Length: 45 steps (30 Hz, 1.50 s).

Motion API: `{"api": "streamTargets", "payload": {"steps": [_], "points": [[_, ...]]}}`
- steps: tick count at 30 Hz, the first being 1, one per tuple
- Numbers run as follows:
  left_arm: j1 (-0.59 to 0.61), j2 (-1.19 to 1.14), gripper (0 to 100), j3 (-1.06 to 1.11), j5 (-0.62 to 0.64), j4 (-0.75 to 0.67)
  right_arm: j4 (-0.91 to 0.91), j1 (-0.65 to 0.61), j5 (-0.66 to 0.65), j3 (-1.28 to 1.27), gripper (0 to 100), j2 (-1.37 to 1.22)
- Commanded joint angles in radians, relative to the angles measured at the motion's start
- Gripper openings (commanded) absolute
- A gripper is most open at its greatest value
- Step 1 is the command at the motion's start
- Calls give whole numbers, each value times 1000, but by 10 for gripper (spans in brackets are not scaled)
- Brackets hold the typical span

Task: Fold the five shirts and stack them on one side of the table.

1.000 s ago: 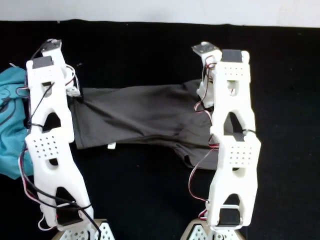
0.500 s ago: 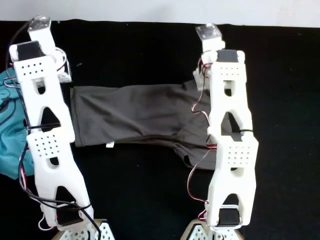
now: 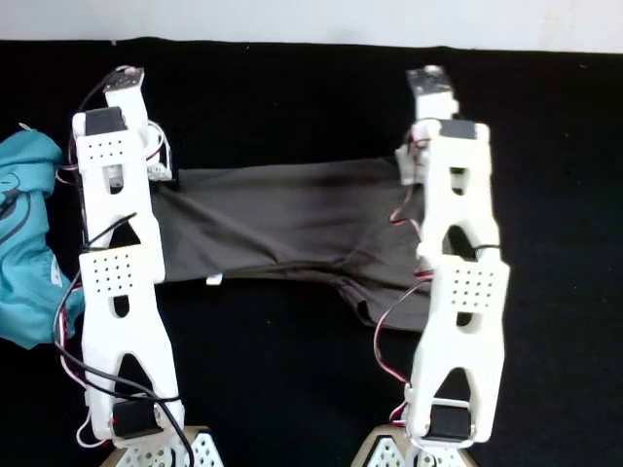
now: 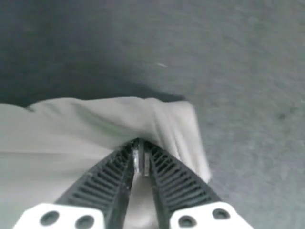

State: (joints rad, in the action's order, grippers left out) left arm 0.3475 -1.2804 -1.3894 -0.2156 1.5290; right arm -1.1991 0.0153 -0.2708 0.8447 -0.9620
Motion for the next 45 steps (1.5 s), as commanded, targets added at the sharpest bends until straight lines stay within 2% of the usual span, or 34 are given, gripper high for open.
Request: {"api": "streamTargets", "payload": {"steps": [1, 8, 13, 17, 21, 28, 33, 39, 42, 45], "points": [[50, -7, 137, -31, -20, -29, -27, 53, 5, 38, 6, 42], [24, 16, 139, -280, -18, 157, -171, 45, 3, 38, 6, 248], [-13, 113, 139, -257, -17, 236, -262, 41, 3, 38, 6, 355], [-12, 206, 137, -242, -15, 247, -344, 41, 3, 38, 6, 407], [-8, 383, 137, -25, -15, 249, -444, 41, 3, 38, 6, 453], [-54, 756, 137, 654, -25, 229, -564, -10, 2, 28, 6, 466], [-65, 872, 137, 1067, -25, 58, -565, -101, 8, 21, 6, 458], [-61, 969, 137, 1501, -26, -292, -510, -200, 5, -222, 6, 464], [-35, 978, 137, 1639, -26, -451, -432, -205, 5, -361, 6, 467], [19, 980, 137, 1684, -26, -546, -349, -205, 3, -522, 6, 470]]}}
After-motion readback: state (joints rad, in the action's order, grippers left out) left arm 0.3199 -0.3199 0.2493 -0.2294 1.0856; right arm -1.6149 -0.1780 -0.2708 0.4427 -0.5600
